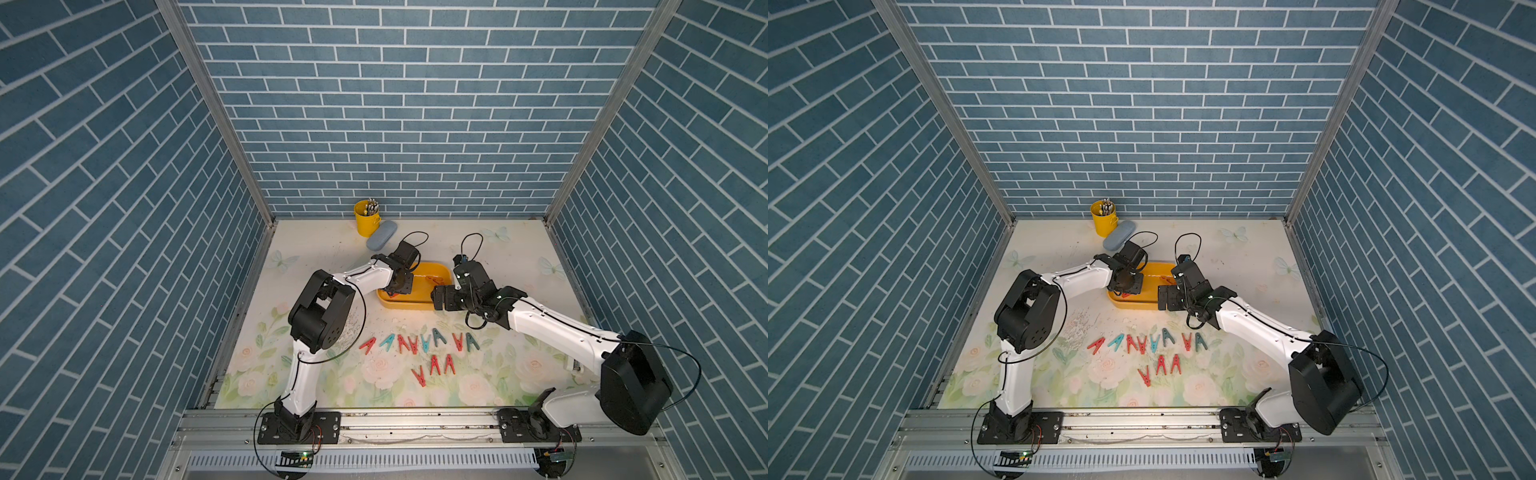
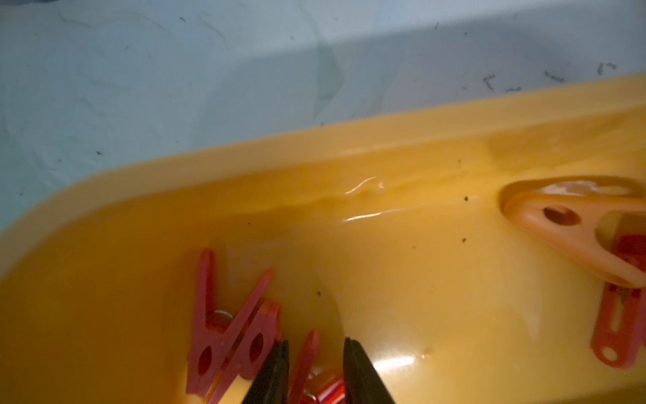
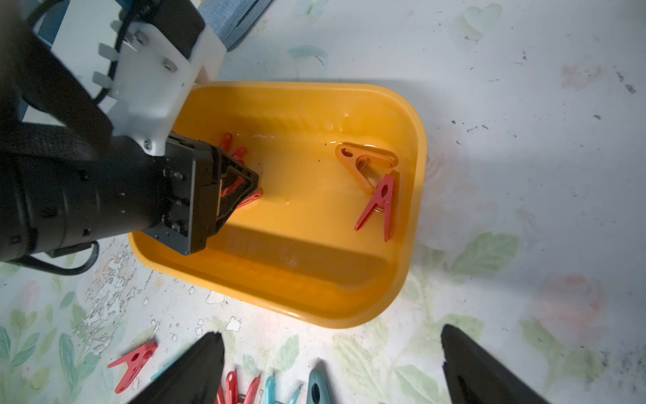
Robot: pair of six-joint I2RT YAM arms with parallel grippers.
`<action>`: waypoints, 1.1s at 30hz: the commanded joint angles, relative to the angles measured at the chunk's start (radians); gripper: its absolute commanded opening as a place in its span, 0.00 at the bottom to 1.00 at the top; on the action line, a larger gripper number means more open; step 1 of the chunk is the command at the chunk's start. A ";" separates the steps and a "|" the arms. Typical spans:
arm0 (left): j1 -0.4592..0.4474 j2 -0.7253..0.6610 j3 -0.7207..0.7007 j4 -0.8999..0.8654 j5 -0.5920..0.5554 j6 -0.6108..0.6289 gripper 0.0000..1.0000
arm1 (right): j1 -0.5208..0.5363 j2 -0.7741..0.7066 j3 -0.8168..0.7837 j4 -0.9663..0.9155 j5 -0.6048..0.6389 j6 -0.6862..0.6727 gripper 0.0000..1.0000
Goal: Take the clothespins out of the storage box
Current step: Pick up the clothespin from the storage box.
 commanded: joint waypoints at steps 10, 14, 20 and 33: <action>0.002 0.041 0.044 -0.023 0.007 0.006 0.12 | -0.009 0.011 0.020 0.020 -0.014 -0.020 0.99; -0.003 0.026 0.062 -0.029 0.010 -0.004 0.11 | -0.009 0.007 0.017 0.019 -0.016 -0.017 0.99; -0.009 -0.018 0.107 -0.063 0.020 -0.041 0.11 | -0.010 -0.007 0.002 0.029 -0.022 -0.012 0.99; -0.050 -0.276 -0.073 -0.058 0.022 -0.203 0.10 | -0.010 -0.045 -0.039 0.087 -0.109 -0.022 0.99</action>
